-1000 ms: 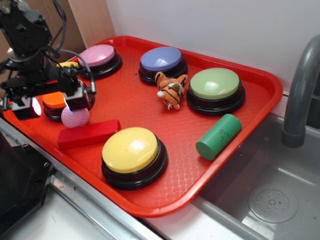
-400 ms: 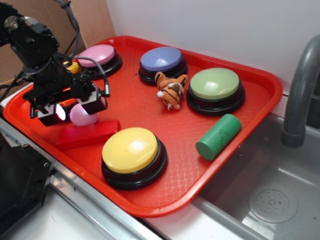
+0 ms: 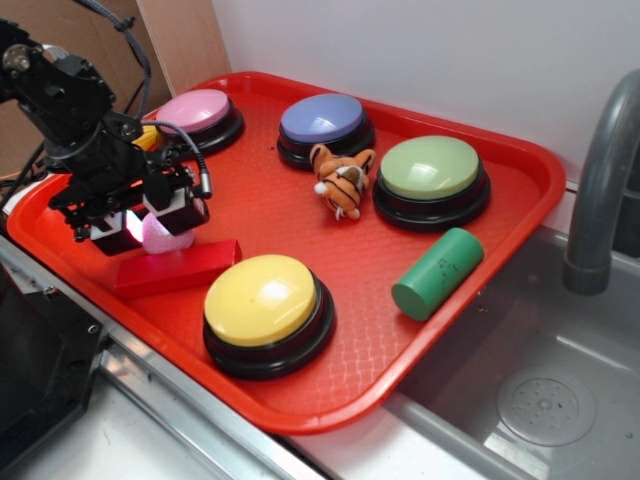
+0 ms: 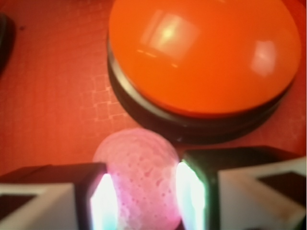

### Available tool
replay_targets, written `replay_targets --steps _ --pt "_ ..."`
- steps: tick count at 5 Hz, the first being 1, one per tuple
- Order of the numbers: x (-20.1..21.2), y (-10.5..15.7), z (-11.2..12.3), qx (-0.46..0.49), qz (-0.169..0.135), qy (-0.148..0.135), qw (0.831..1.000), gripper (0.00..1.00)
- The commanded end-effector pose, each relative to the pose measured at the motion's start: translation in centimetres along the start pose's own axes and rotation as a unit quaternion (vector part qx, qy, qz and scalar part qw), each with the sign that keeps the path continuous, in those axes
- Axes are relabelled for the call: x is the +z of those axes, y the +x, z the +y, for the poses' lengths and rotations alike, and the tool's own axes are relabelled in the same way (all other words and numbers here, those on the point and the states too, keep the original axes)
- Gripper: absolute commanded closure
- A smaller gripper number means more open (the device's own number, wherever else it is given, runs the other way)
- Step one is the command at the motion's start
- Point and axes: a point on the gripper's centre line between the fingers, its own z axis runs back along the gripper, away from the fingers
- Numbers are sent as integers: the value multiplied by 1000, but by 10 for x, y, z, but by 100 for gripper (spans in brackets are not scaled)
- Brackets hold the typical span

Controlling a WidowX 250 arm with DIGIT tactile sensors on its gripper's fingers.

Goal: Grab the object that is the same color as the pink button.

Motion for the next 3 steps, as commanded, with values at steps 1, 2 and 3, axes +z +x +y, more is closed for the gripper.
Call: replay_targets --steps 1,2,3 --pt "12 8 -10 -57 -1 22 998 100" --pt "36 17 -26 -138 27 39 989 100" --pt "65 24 -45 -201 45 18 978 100"
